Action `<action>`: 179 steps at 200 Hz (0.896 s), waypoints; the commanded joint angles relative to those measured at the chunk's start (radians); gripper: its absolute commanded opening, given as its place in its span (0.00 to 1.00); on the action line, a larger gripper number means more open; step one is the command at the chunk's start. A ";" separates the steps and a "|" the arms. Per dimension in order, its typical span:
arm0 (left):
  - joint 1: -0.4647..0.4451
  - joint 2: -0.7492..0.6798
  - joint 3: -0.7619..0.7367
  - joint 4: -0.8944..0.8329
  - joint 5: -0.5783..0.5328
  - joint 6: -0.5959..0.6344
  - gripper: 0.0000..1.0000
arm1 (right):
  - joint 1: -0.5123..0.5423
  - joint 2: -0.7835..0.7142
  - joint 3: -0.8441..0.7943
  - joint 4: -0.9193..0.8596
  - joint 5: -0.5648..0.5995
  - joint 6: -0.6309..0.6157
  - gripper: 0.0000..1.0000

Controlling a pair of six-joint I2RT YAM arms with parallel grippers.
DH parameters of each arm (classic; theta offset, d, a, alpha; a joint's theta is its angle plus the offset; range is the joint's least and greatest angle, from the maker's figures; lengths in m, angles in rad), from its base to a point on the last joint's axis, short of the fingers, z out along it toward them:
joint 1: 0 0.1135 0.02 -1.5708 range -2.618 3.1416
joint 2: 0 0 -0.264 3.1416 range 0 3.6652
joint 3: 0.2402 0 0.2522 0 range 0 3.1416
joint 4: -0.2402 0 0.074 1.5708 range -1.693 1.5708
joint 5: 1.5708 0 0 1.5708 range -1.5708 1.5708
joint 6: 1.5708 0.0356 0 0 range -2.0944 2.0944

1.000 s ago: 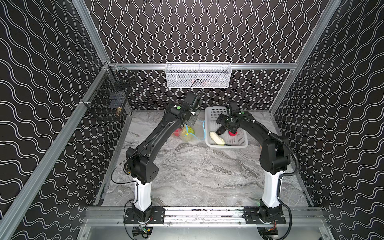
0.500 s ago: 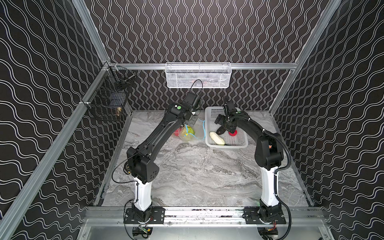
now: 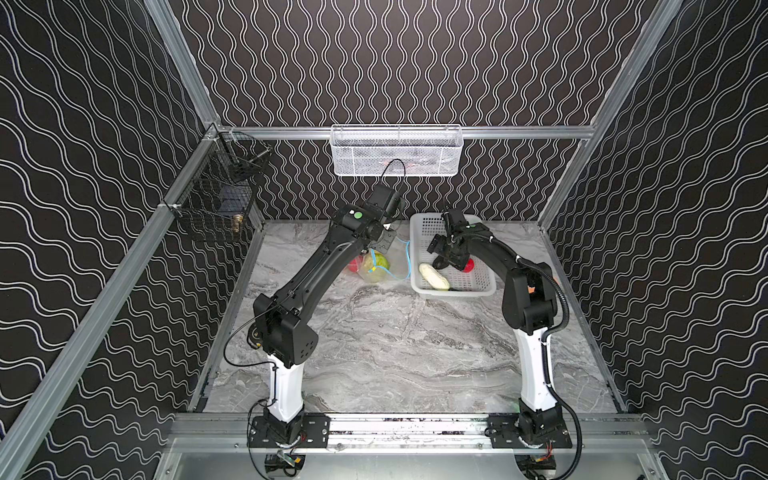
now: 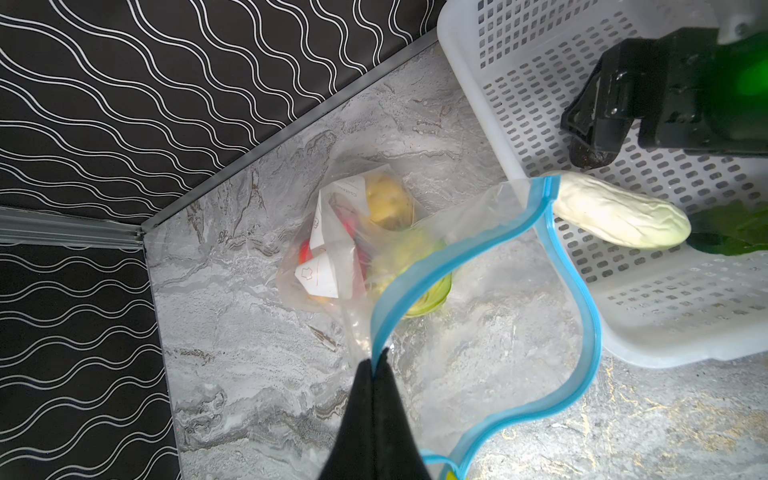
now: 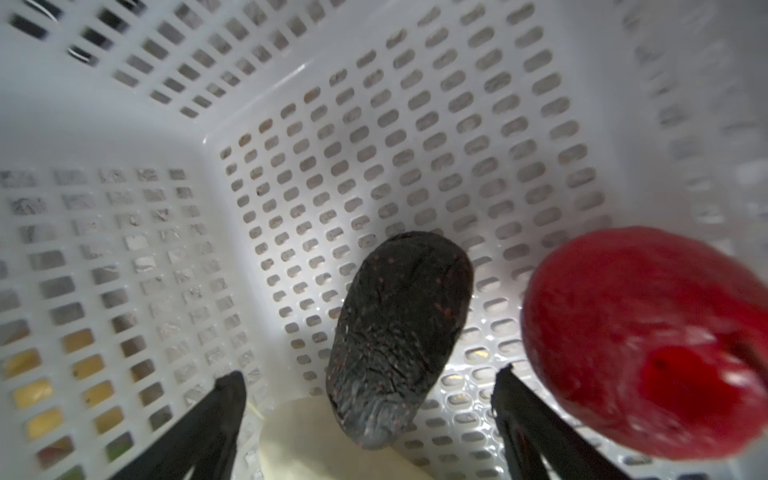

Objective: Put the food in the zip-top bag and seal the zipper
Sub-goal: 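Lower the right gripper onto the dark avocado and close on it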

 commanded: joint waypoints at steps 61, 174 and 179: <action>-0.004 0.019 0.028 -0.001 0.001 -0.004 0.00 | -0.023 0.046 0.033 -0.004 -0.044 0.003 0.83; -0.007 0.013 0.019 0.004 -0.007 -0.002 0.00 | -0.034 0.045 -0.003 0.049 -0.085 0.017 0.68; -0.008 0.012 0.018 0.005 -0.007 -0.002 0.00 | -0.034 0.045 -0.004 0.048 -0.084 0.018 0.67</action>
